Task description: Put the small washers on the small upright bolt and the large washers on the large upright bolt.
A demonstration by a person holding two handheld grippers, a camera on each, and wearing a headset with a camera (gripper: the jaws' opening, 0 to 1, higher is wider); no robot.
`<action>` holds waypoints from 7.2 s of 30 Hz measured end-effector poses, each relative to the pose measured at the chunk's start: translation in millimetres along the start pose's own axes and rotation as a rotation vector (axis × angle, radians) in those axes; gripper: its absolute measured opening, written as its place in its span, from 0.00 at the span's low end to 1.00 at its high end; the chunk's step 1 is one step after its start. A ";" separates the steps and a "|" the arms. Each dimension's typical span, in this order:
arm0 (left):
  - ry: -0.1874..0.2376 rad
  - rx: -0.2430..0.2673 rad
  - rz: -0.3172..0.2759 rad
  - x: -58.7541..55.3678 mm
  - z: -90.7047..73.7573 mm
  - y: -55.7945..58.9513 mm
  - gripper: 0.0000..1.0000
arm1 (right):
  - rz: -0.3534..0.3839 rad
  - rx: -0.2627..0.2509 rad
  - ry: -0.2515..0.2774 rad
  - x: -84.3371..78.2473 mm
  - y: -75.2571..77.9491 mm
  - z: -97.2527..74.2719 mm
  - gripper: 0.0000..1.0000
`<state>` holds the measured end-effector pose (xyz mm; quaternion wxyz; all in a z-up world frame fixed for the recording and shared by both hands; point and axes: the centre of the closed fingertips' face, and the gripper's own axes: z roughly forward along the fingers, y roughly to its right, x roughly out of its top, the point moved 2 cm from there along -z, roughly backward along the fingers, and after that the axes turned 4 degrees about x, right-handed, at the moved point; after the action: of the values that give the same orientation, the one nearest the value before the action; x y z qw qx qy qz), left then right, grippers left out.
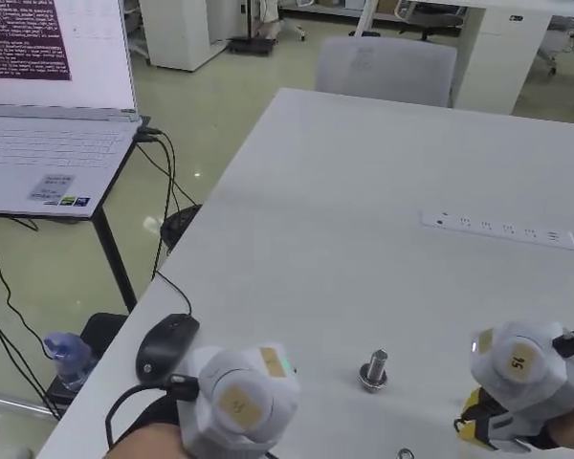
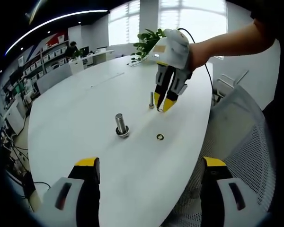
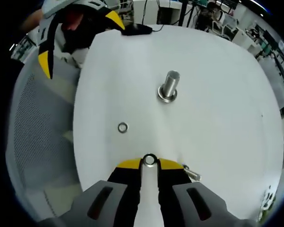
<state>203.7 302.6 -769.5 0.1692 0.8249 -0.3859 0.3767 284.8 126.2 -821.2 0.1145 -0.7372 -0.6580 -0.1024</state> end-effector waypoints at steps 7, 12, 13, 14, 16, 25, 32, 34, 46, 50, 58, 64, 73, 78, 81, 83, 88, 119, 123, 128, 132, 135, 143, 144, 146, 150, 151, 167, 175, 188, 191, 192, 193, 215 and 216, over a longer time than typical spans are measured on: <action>-0.018 0.005 0.001 -3.2 1.9 0.0 0.88 | 0.064 -0.025 -0.002 -27.3 9.4 -12.9 0.13; -0.021 0.008 -0.003 -2.5 3.3 0.1 0.88 | 0.088 -0.034 -0.002 -35.7 17.0 -17.4 0.13; -0.025 0.009 -0.001 -2.9 3.8 0.2 0.88 | 0.091 -0.036 0.001 -35.8 18.0 -18.3 0.13; -0.027 0.009 0.000 -2.8 3.8 0.2 0.88 | 0.094 -0.040 0.006 -34.6 20.3 -19.2 0.13; -0.025 0.010 -0.003 -2.2 4.1 0.2 0.88 | 0.096 -0.048 0.015 -32.0 24.0 -21.6 0.13; -0.027 0.015 -0.001 -2.9 4.3 -0.4 0.88 | 0.110 -0.083 0.042 -21.2 43.9 -31.7 0.13; -0.029 0.017 -0.002 -3.6 4.2 -2.0 0.88 | 0.114 -0.097 0.063 -10.1 53.1 -36.2 0.13; -0.028 0.017 -0.003 -3.2 3.9 -2.4 0.87 | 0.112 -0.099 0.065 -7.8 55.5 -35.4 0.13; -0.038 0.005 -0.002 -5.7 6.0 -1.6 0.87 | 0.109 -0.072 0.036 -11.1 54.7 -20.6 0.13; -0.040 0.004 0.000 -6.2 5.2 -2.7 0.87 | 0.110 -0.066 0.024 -14.2 55.8 -15.6 0.13; -0.046 0.002 -0.001 -7.6 5.2 -4.4 0.86 | 0.106 -0.046 0.000 -19.1 56.5 2.3 0.13; -0.051 -0.001 -0.008 -9.3 6.4 -4.1 0.86 | 0.102 -0.030 -0.018 -21.4 55.7 14.9 0.13; -0.058 -0.007 -0.013 -10.9 7.0 -5.7 0.85 | 0.077 -0.027 -0.047 -22.6 56.4 21.6 0.14; -0.059 -0.007 -0.015 -11.2 7.3 -7.4 0.85 | 0.075 -0.023 -0.050 -21.1 56.7 20.1 0.14; -0.057 -0.007 -0.015 -10.8 7.2 -7.4 0.85 | 0.071 -0.022 -0.055 -20.5 56.9 20.3 0.14; -0.057 -0.009 -0.016 -10.9 7.3 -7.1 0.84 | 0.068 -0.025 -0.056 -19.9 56.9 20.1 0.14; -0.060 -0.014 -0.015 -11.7 7.2 -5.8 0.84 | 0.073 -0.027 -0.058 -19.1 57.2 19.8 0.14; -0.042 -0.007 -0.014 -8.8 3.0 -3.6 0.84 | 0.037 -0.022 0.008 12.8 50.5 -1.1 0.28; -0.039 -0.008 -0.010 -7.9 1.6 -2.6 0.84 | 0.018 -0.017 0.016 23.6 44.2 -1.0 0.28; -0.039 -0.010 -0.005 -8.3 -0.5 -3.0 0.84 | 0.001 -0.006 0.030 36.2 36.8 -0.7 0.29; -0.038 -0.011 0.000 -8.4 -2.0 -3.8 0.84 | -0.014 0.007 0.036 44.2 29.1 2.3 0.29; -0.032 -0.012 0.011 -7.9 -2.4 -3.8 0.84 | -0.026 0.018 0.038 49.4 21.3 5.6 0.29; -0.036 -0.018 0.017 -8.2 -3.6 -0.8 0.84 | -0.066 0.040 0.040 64.0 4.7 12.6 0.29; -0.036 -0.018 0.019 -8.2 -3.9 -0.8 0.84 | -0.068 0.043 0.040 64.5 2.8 13.1 0.29; -0.037 -0.016 0.020 -8.1 -4.3 -1.0 0.85 | -0.073 0.048 0.038 65.2 -1.0 14.5 0.28; -0.031 -0.015 0.022 -6.6 -4.9 -1.1 0.86 | -0.088 0.062 0.032 64.3 -12.6 18.5 0.28; -0.030 -0.015 0.022 -6.4 -4.9 -1.0 0.86 | -0.090 0.066 0.033 63.9 -14.4 19.3 0.28; -0.022 -0.011 0.021 -5.9 -5.9 -0.4 0.86 | -0.087 0.088 0.031 50.7 -35.4 46.9 0.28; -0.027 -0.017 0.041 -6.1 -7.8 -1.0 0.86 | -0.088 0.084 0.028 49.3 -40.5 56.8 0.27; -0.021 -0.029 0.042 -6.0 -7.4 -1.9 0.85 | -0.107 0.047 0.011 48.4 -41.2 58.0 0.19; -0.021 -0.030 0.039 -6.7 -7.8 -2.4 0.84 | -0.109 0.042 0.005 48.1 -42.1 58.0 0.16; -0.022 -0.030 0.041 -7.1 -7.9 -2.5 0.84 | -0.108 0.040 0.003 48.1 -42.3 57.9 0.15; -0.022 -0.030 0.041 -7.3 -8.0 -2.5 0.84 | -0.108 0.038 0.001 48.2 -42.6 57.9 0.15; -0.011 -0.012 0.018 -4.8 -3.4 -3.6 0.83 | -0.044 0.027 0.002 39.8 -37.6 46.7 0.13; -0.013 -0.009 0.014 -5.6 -2.0 -3.9 0.84 | -0.033 0.033 0.006 37.5 -36.8 43.7 0.13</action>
<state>203.4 309.1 -772.3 0.1680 0.8237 -0.3946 0.3709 252.5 178.9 -850.3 0.1268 -0.7239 -0.6713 -0.0956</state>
